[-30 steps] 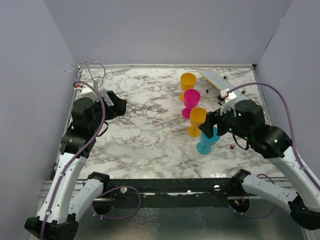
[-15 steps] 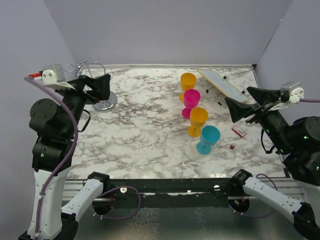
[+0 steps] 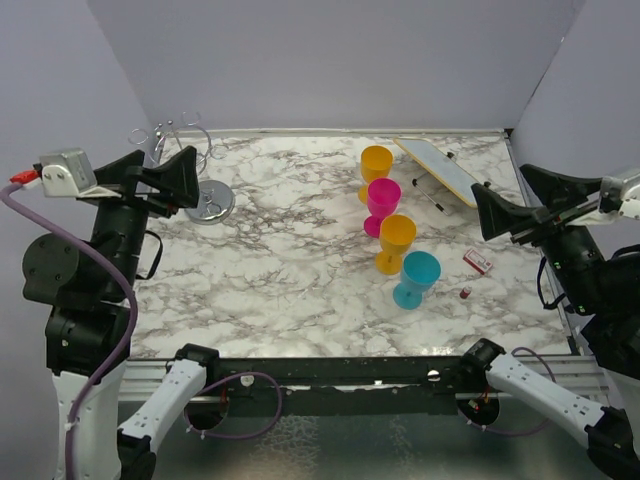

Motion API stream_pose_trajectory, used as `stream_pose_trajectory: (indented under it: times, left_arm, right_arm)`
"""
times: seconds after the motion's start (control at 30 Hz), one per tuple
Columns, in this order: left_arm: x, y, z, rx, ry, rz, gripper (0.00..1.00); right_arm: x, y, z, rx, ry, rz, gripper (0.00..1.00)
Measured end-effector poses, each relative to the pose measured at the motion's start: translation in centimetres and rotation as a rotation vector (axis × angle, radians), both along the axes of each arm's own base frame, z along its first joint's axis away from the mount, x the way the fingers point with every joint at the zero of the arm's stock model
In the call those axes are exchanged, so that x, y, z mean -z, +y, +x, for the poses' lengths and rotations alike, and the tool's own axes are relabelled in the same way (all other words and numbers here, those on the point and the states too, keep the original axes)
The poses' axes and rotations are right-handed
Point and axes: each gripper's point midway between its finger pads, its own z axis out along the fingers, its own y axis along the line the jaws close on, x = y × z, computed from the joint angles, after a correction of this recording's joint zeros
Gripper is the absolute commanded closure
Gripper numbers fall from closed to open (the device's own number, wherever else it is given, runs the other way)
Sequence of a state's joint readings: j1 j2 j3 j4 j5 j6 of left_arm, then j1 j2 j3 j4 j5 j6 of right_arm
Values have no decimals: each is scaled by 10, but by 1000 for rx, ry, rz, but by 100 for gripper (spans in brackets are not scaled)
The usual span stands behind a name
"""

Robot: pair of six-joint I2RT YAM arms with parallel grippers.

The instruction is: Take the wine glass off the wine glass rack

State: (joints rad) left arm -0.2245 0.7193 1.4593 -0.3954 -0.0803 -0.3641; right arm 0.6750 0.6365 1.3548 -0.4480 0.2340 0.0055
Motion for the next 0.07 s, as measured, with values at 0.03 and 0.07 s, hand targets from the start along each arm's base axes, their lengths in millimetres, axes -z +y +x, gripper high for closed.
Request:
stream_pose_trajectory:
  times: [0.03, 0.07]
  left_arm:
    - [1, 0, 0, -1, 2, 0, 1]
    - [1, 0, 1, -3, 3, 1, 1]
  right_arm:
    - [0, 0, 0, 1, 0, 1, 8]
    - [0, 0, 0, 1, -2, 1, 7]
